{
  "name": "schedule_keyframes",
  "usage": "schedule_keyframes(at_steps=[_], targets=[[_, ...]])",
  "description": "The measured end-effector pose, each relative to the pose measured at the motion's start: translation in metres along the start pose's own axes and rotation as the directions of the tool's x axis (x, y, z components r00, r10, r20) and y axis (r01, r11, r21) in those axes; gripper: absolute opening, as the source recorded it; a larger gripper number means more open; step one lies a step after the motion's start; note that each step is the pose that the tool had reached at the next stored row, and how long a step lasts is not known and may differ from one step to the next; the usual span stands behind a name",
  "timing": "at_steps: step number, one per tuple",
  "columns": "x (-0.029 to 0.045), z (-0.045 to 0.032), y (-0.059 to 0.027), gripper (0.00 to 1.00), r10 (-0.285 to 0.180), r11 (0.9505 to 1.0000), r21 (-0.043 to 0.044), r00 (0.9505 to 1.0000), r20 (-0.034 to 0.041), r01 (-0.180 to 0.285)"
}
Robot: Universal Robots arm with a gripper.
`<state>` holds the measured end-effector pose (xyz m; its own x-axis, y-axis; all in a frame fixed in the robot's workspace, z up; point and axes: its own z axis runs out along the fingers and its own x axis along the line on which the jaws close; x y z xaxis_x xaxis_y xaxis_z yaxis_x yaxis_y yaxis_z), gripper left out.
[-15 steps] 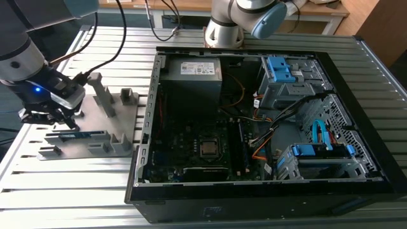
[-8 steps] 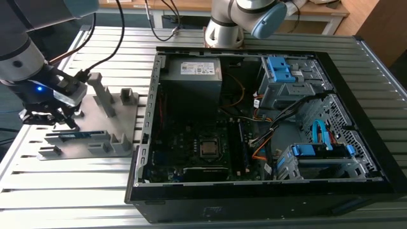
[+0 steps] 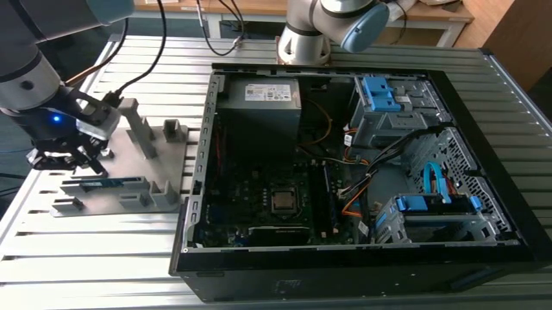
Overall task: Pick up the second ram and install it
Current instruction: 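Pick up the second ram and move it above second insertion slot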
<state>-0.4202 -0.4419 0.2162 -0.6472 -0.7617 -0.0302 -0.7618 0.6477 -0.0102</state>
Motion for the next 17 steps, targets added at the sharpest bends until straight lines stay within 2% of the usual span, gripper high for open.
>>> schedule_keyframes(at_steps=[5,10,17], targets=[[0.0000,0.0000,0.0000,0.10,-0.051,0.9987,-0.0015,0.9987,0.0005,0.051],[0.0000,0.0000,0.0000,0.10,-0.099,0.9951,-0.0029,0.9951,0.0012,0.099],[0.0000,0.0000,0.0000,0.10,-0.179,0.9839,-0.0053,0.9839,0.0023,0.179]])
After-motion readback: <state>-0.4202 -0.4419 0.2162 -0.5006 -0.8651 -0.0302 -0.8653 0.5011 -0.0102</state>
